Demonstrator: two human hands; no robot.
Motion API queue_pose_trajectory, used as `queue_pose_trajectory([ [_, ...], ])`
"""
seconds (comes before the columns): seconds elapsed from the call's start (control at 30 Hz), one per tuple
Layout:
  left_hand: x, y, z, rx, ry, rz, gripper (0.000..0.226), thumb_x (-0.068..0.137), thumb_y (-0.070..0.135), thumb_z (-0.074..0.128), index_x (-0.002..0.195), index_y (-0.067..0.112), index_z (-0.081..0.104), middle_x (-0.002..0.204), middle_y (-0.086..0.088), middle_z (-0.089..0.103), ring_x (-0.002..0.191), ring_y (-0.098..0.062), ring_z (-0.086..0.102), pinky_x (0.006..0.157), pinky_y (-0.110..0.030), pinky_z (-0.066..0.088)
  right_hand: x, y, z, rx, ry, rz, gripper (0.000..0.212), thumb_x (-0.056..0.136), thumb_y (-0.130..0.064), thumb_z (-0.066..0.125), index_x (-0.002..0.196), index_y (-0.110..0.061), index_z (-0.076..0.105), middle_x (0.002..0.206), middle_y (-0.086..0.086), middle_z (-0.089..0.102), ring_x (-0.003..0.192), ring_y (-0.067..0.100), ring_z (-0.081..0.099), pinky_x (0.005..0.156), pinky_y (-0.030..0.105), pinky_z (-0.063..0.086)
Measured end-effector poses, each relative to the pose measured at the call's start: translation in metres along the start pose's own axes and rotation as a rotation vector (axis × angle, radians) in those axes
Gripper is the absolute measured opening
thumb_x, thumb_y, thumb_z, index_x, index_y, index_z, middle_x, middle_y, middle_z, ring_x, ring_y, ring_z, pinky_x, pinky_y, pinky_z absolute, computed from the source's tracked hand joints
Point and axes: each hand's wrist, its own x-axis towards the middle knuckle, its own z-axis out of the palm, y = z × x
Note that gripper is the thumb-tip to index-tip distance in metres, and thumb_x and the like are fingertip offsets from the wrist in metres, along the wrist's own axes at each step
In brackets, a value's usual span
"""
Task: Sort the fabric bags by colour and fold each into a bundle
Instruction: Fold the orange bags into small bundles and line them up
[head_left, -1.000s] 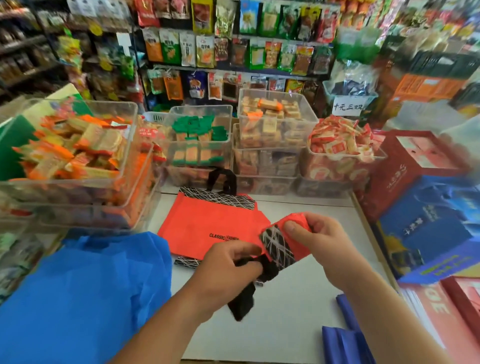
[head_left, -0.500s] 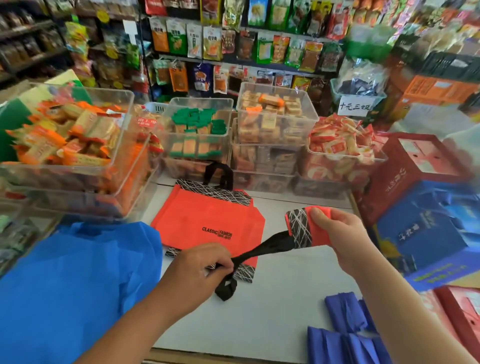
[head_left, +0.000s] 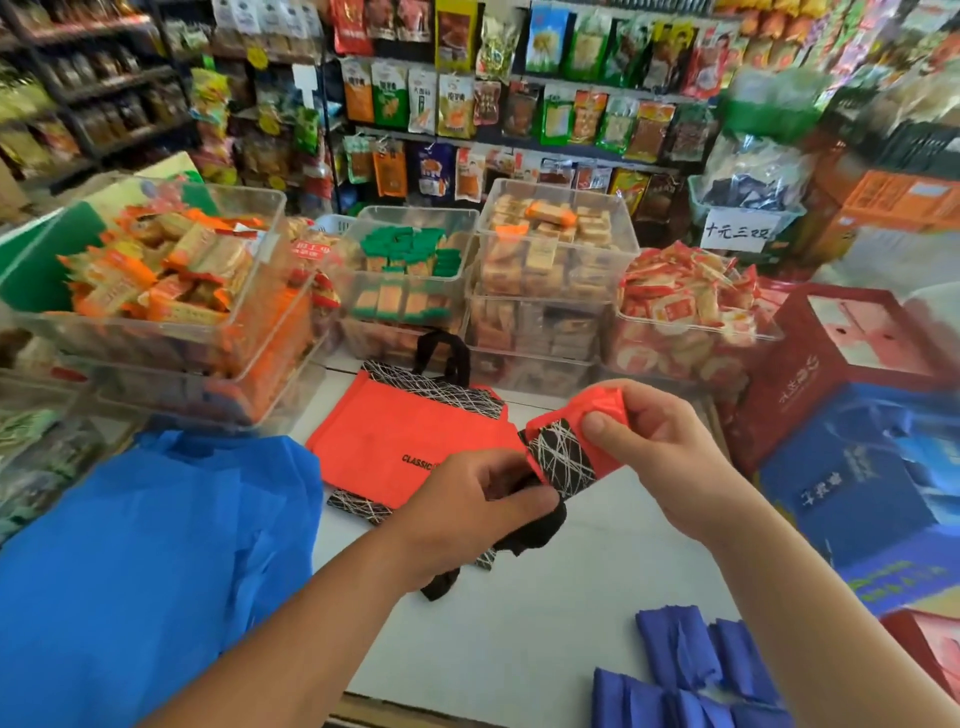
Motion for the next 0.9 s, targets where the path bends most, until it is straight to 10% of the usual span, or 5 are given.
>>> queue_pose_trajectory([
  [0.37, -0.014, -0.014, -0.031, 0.062, 0.163, -0.149, 0.014, 0.093, 0.003, 0.072, 0.100, 0.013, 0.080, 0.085, 0.000, 0.075, 0.077, -0.004, 0.067, 0.071, -0.015, 0.051, -0.002, 0.010, -0.033, 0.002, 0.114, 0.009, 0.028, 0.086, -0.025, 0.069, 0.105, -0.005, 0.071, 0.088, 0.011, 0.074, 0.081, 0.022, 0.071, 0.073, 0.031, 0.057],
  [0.53, -0.014, -0.008, -0.041, -0.585, 0.360, -0.038, 0.027, 0.083, -0.004, 0.070, 0.107, 0.007, 0.074, 0.098, -0.017, 0.064, 0.094, -0.026, 0.069, 0.086, -0.030, 0.062, -0.004, 0.037, -0.038, 0.089, 0.209, 0.071, 0.073, 0.055, -0.067, 0.091, 0.102, -0.013, 0.076, 0.095, 0.013, 0.076, 0.083, 0.022, 0.073, 0.070, 0.027, 0.059],
  [0.67, -0.015, 0.003, -0.031, -0.864, 0.336, 0.045, 0.032, 0.082, 0.000, 0.062, 0.111, 0.010, 0.067, 0.077, -0.011, 0.062, 0.076, -0.021, 0.067, 0.082, -0.034, 0.063, -0.006, 0.055, -0.033, 0.163, 0.342, 0.135, 0.062, 0.069, -0.058, 0.086, 0.107, -0.011, 0.074, 0.100, 0.016, 0.076, 0.085, 0.022, 0.073, 0.073, 0.027, 0.060],
  [0.77, -0.017, 0.001, -0.028, -0.803, 0.321, 0.008, 0.032, 0.093, 0.000, 0.055, 0.123, 0.007, 0.063, 0.068, -0.005, 0.048, 0.067, -0.018, 0.054, 0.086, -0.038, 0.062, -0.006, 0.054, -0.027, 0.193, 0.418, 0.160, 0.016, 0.099, -0.018, 0.062, 0.107, -0.008, 0.072, 0.093, 0.011, 0.076, 0.085, 0.023, 0.071, 0.080, 0.034, 0.059],
  [0.9, -0.016, -0.001, -0.037, -0.203, 0.287, -0.124, 0.030, 0.098, 0.004, 0.064, 0.124, 0.018, 0.069, 0.064, 0.002, 0.047, 0.063, -0.014, 0.056, 0.074, -0.029, 0.054, -0.009, 0.053, -0.026, 0.043, 0.367, 0.124, 0.016, 0.100, -0.016, 0.062, 0.110, -0.007, 0.071, 0.100, 0.016, 0.077, 0.090, 0.029, 0.072, 0.088, 0.047, 0.058],
])
